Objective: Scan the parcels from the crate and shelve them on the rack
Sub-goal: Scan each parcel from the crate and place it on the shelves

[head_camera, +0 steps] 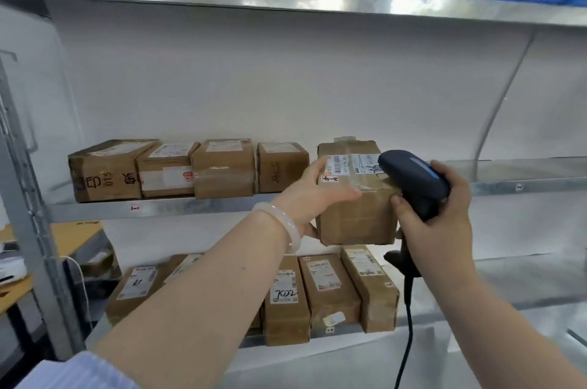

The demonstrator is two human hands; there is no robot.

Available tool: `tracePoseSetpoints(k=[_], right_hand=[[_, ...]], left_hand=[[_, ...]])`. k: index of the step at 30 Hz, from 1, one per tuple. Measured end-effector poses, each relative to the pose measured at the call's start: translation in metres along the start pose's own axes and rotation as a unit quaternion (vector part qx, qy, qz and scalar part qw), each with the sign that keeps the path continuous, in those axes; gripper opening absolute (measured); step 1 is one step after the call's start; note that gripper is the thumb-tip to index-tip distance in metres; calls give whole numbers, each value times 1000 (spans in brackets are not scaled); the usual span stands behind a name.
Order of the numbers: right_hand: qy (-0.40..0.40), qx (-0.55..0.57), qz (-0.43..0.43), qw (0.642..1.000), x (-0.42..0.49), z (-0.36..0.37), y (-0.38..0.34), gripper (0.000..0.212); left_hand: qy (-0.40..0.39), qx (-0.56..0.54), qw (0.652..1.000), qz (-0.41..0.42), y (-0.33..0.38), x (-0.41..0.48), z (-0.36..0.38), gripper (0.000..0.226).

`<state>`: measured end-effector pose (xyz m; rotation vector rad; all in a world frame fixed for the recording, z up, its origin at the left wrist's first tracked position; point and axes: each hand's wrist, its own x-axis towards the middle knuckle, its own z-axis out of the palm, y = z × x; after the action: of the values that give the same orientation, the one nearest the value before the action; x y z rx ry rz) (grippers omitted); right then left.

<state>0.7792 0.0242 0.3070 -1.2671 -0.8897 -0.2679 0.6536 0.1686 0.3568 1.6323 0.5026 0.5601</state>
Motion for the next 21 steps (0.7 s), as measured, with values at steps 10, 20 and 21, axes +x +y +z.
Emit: tracePoseSetpoints(k=[10, 20, 21], right_hand=[[-49, 19, 44, 998, 92, 20, 69, 60], [-115, 22, 84, 990, 144, 56, 105, 59], [-119, 22, 83, 989, 147, 59, 108, 60]], left_hand=[[160, 81, 983, 37, -6, 78, 25, 84], [350, 406, 840, 78, -8, 123, 9, 94], [378, 445, 809, 73, -9, 125, 7, 95]])
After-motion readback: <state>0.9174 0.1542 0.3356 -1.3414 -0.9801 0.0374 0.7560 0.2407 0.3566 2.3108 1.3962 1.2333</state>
